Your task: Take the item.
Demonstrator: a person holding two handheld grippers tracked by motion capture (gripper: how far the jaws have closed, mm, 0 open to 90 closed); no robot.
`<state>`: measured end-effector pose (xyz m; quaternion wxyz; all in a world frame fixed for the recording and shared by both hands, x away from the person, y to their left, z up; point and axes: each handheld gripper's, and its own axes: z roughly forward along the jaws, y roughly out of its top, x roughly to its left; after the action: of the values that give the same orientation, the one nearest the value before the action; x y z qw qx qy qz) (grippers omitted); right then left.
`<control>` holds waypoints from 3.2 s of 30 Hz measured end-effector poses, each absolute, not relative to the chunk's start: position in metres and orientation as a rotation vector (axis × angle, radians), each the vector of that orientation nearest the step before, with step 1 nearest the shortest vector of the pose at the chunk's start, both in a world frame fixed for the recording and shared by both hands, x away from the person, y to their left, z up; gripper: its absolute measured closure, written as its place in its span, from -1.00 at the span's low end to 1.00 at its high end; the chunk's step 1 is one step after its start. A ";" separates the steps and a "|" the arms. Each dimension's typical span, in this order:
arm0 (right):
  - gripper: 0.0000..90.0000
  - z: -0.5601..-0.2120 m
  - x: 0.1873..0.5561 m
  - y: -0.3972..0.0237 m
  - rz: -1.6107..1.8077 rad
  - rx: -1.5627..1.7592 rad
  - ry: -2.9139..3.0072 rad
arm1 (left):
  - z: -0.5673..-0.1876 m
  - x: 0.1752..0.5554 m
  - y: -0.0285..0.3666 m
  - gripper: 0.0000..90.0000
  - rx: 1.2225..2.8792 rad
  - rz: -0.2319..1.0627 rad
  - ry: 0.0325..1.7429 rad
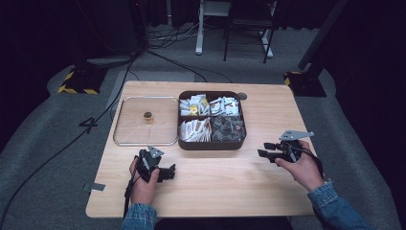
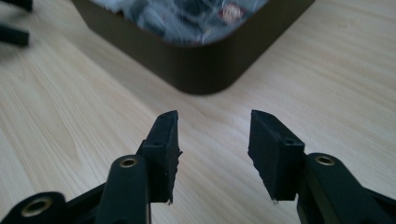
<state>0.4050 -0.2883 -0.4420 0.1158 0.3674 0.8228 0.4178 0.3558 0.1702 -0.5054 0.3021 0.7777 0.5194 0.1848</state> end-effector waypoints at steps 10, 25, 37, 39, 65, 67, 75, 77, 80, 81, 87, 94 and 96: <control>0.09 -0.415 0.423 -0.272 1.238 1.053 2.390 | -0.505 0.356 0.170 -1.00 2.062 0.490 1.376; 0.07 -0.384 0.468 -0.254 1.194 1.057 2.395 | -0.505 0.356 0.170 -1.00 2.061 0.492 1.379; 0.07 -0.373 0.506 -0.246 1.174 1.080 2.361 | -0.505 0.357 0.171 -1.00 2.068 0.496 1.368; 0.07 -0.372 0.508 -0.245 1.175 1.078 2.358 | -0.505 0.357 0.171 -1.00 2.066 0.495 1.370; 0.13 -0.375 0.568 -0.201 1.185 1.092 2.376 | -0.505 0.359 0.171 -1.00 2.068 0.493 1.369; 0.14 -0.378 0.572 -0.195 1.185 1.096 2.386 | -0.505 0.360 0.171 -1.00 2.070 0.498 1.367; 0.14 -0.398 0.582 -0.181 1.149 1.141 2.436 | -0.505 0.360 0.171 -1.00 2.069 0.497 1.367; 0.15 -0.400 0.583 -0.180 1.141 1.147 2.439 | -0.505 0.360 0.171 -1.00 2.069 0.498 1.367; 0.15 -0.411 0.587 -0.175 1.122 1.169 2.456 | -0.505 0.360 0.171 -1.00 2.066 0.497 1.368; 0.15 -0.413 0.588 -0.173 1.116 1.163 2.464 | -0.505 0.360 0.171 -1.00 2.066 0.497 1.369; 0.17 -0.421 0.590 -0.164 1.094 1.151 2.486 | -0.505 0.360 0.171 -1.00 2.069 0.498 1.368; 0.22 -0.432 0.594 -0.153 1.063 1.157 2.501 | -0.505 0.360 0.171 -1.00 2.066 0.497 1.369; 0.22 -0.434 0.595 -0.150 1.064 1.158 2.507 | -0.505 0.360 0.171 -1.00 2.066 0.497 1.369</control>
<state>0.5945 -0.1503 -0.4343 0.0907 0.3898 0.8436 0.3581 0.3596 0.1706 -0.5053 0.3020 0.7792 0.5163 0.1875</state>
